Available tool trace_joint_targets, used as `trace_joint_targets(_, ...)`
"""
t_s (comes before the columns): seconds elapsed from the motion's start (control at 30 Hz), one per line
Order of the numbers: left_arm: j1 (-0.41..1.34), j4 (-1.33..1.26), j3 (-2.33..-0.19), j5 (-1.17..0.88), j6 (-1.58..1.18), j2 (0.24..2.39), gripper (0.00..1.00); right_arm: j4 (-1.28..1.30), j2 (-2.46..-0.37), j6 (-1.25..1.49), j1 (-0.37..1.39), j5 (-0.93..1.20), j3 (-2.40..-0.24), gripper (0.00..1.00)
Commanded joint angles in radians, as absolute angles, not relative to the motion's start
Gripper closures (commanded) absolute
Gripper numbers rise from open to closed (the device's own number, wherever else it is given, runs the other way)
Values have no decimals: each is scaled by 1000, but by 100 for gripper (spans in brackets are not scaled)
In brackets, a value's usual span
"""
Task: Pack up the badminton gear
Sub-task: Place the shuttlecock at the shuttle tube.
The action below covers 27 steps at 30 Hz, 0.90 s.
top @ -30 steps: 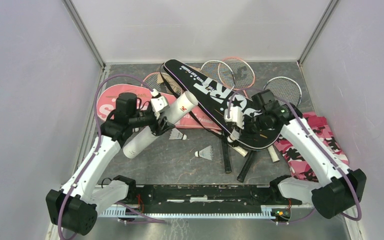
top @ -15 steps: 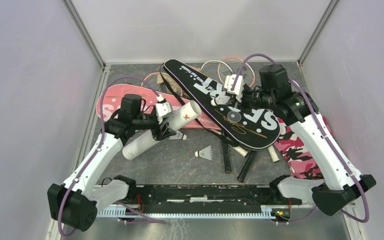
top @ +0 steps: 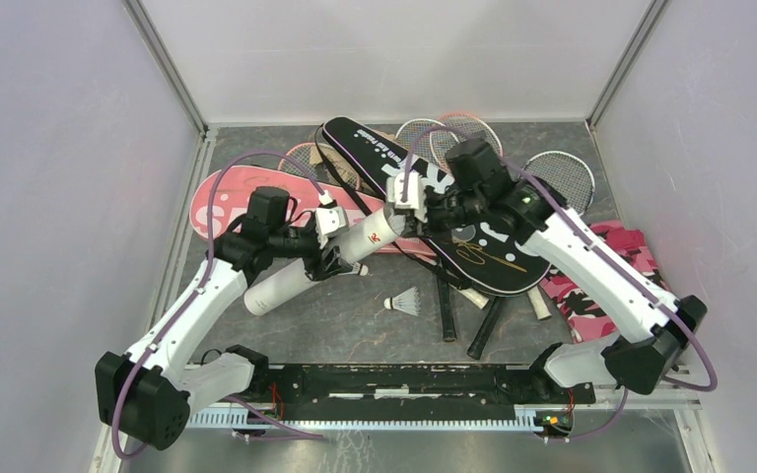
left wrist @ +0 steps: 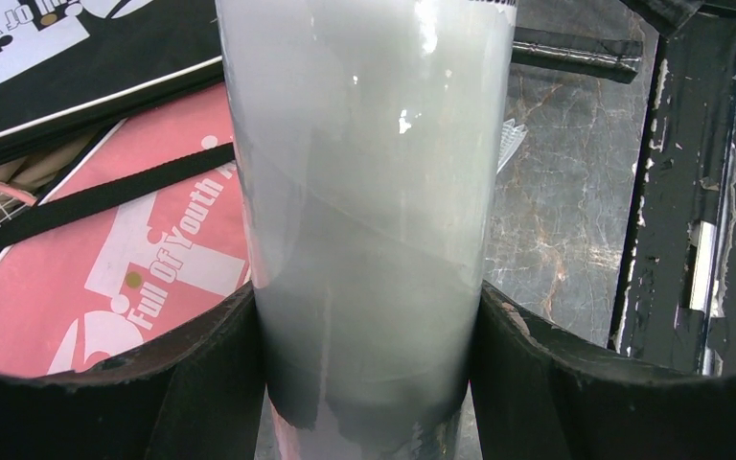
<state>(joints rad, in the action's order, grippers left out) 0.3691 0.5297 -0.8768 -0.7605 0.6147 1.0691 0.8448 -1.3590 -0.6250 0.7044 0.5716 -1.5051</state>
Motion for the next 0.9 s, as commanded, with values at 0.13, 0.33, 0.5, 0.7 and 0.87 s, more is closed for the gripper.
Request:
trace_joint_targets(0.13,381,507,-901,-757,642,1062,60,854,-1426,-733,769,708,-1545,78)
trace_joint_targets(0.33,381,506,-896,-746,651,1057,60,839,-1389,-782,770,712,-1509,49)
trace_joint_targets(0.5,381,497,-896,-753,647,1055,61,822,-1406,-767,770,743,-1486,42)
trace_joint_targets(0.7,381,449,-891,-777,600,1043,61,802,-1462,-751,769,821,-1446,38)
trace_joint_targets(0.87,382,426,-893,-786,566,1042,61,782,-1453,-747,770,795,-1421,22)
